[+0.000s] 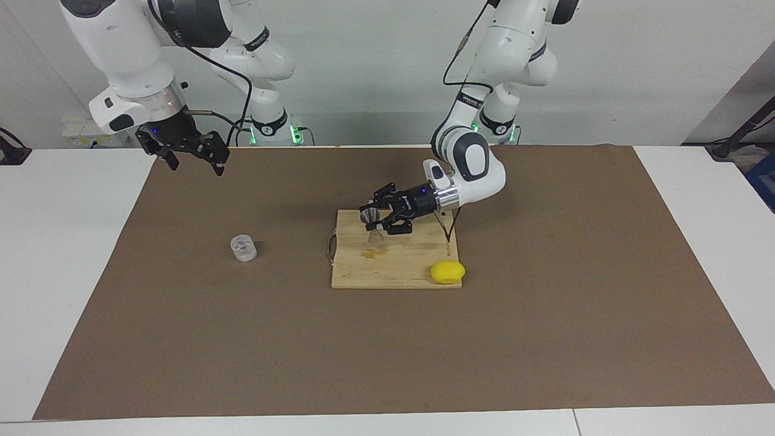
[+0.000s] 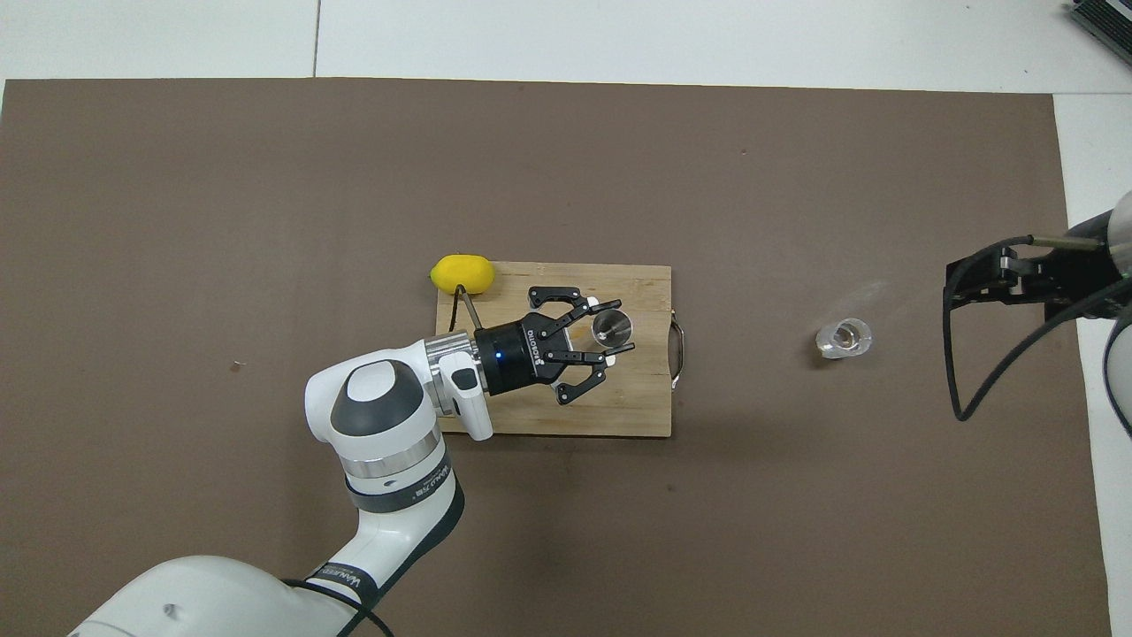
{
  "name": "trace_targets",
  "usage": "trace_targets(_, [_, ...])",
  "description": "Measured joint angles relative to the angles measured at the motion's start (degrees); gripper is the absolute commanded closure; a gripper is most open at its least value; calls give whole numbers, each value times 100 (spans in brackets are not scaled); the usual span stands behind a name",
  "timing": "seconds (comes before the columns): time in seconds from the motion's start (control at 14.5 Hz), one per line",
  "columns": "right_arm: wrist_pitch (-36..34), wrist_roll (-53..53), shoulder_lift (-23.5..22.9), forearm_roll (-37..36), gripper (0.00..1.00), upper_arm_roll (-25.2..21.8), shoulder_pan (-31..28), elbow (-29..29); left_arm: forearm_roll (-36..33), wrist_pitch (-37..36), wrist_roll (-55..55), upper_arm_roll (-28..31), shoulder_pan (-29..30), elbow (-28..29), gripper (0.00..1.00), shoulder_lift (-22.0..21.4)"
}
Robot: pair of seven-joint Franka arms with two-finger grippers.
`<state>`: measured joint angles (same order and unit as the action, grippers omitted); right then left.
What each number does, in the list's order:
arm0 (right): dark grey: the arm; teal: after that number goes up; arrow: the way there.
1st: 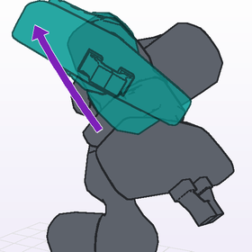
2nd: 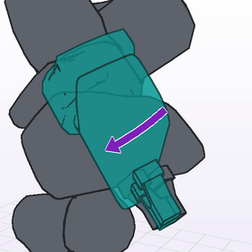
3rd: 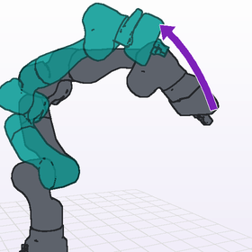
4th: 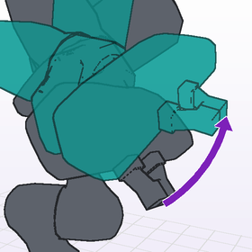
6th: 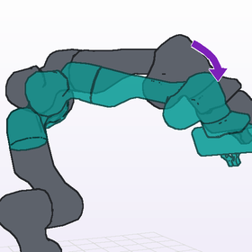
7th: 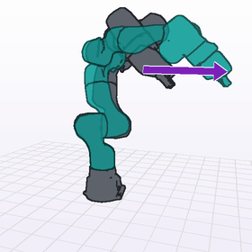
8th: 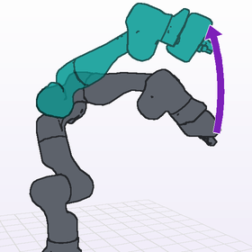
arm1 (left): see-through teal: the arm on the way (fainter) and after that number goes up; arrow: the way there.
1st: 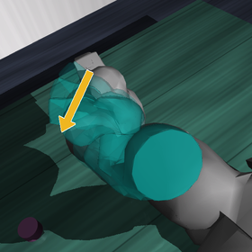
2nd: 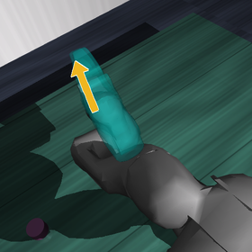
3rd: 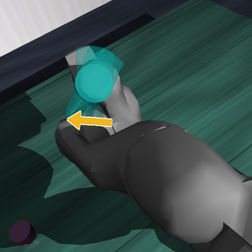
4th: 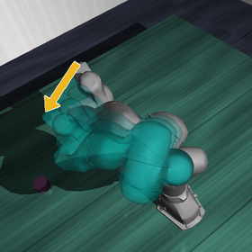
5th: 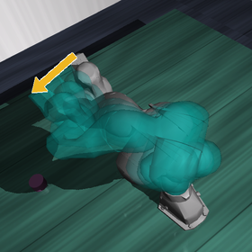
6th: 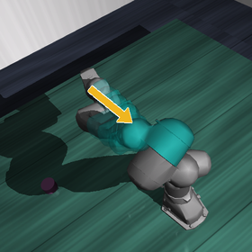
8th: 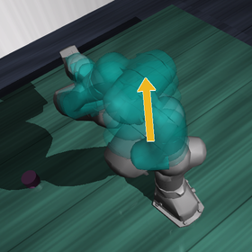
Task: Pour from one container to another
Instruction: 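Lift the metal cup with the left gripper and carry it over the board, then lower the cup onto the board while the right gripper reaches the glass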
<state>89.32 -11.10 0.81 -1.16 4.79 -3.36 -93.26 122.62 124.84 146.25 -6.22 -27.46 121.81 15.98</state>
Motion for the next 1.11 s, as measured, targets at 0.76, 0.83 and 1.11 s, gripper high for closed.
trace_targets(0.76, [-18, 0, 0, 0, 1, -18, -73, 0, 451, 2, 593, 3, -213, -42, 100, 353])
trace_targets(0.83, [65, -12, 0, 0, 2, -24, -101, -4, 451, 7, 597, 3, -227, -44, 100, 353])
trace_targets(1.11, [374, -795, -36, 5, 2, -29, -109, -96, 456, 46, 606, 1, -255, -56, 100, 352])
